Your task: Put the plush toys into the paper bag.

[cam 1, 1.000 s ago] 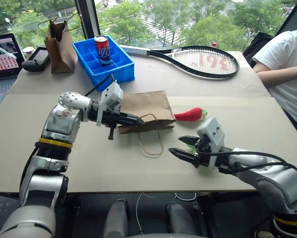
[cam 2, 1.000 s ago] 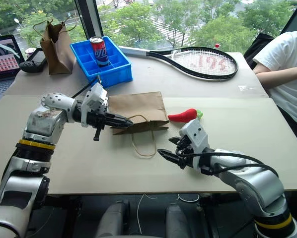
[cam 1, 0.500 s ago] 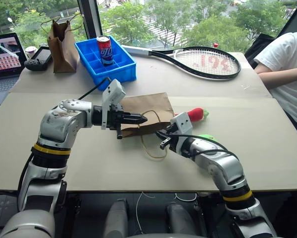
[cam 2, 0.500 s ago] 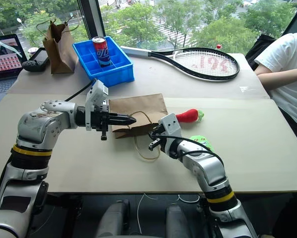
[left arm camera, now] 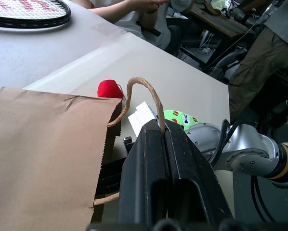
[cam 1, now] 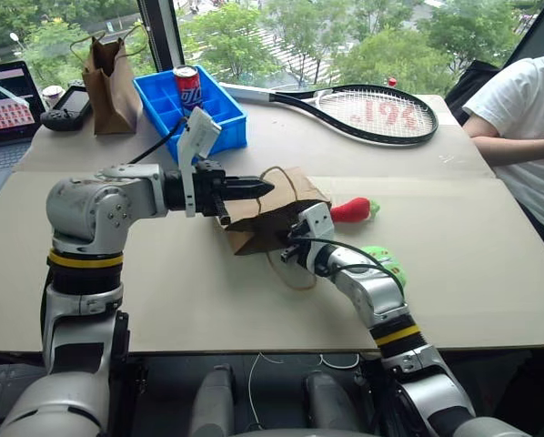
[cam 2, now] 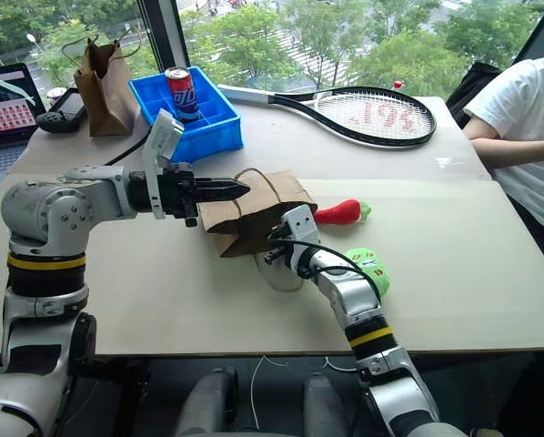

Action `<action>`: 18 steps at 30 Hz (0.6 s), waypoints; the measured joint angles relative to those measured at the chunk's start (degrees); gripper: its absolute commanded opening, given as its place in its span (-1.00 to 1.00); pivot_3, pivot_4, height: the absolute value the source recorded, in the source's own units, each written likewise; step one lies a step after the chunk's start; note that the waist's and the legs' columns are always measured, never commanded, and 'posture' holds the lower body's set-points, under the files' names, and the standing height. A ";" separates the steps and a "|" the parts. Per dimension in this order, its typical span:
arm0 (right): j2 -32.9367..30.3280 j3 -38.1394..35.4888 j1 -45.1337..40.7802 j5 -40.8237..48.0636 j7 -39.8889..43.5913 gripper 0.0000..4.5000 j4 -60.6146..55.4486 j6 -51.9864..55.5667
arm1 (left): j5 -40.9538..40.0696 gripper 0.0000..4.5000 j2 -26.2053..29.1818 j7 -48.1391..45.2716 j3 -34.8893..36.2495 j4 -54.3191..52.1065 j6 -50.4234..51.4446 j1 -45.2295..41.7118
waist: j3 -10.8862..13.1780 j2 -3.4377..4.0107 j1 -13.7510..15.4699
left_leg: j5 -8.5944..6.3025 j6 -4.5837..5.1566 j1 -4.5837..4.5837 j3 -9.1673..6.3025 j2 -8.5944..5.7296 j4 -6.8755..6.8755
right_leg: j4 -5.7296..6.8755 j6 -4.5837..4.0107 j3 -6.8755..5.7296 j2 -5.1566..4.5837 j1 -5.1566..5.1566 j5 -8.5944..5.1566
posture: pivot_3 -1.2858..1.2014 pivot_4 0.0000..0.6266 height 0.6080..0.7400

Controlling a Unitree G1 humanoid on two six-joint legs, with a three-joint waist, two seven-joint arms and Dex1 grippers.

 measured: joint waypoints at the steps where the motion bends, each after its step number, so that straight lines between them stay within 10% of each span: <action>1: -0.08 0.20 -0.01 -0.73 0.33 -0.99 0.05 -0.40 | -0.35 -1.00 0.55 0.29 0.09 -0.04 0.05 -0.40 | 0.00 0.00 -0.04 | 0.01 -0.02 0.02 0.00 0.00 -0.02 | 0.00 0.00 0.00 0.00 0.00 0.00 | 0.03 -0.52 0.87; 18: -0.49 1.59 0.59 -5.25 4.50 -0.99 -1.64 0.06 | 1.67 -1.00 10.70 -1.76 -1.37 1.06 -9.62 -12.08 | 0.00 0.00 -0.77 | 0.00 -0.13 0.15 0.00 0.00 -0.18 | -0.01 -0.02 0.00 0.00 0.03 -0.02 | 0.03 -0.52 0.87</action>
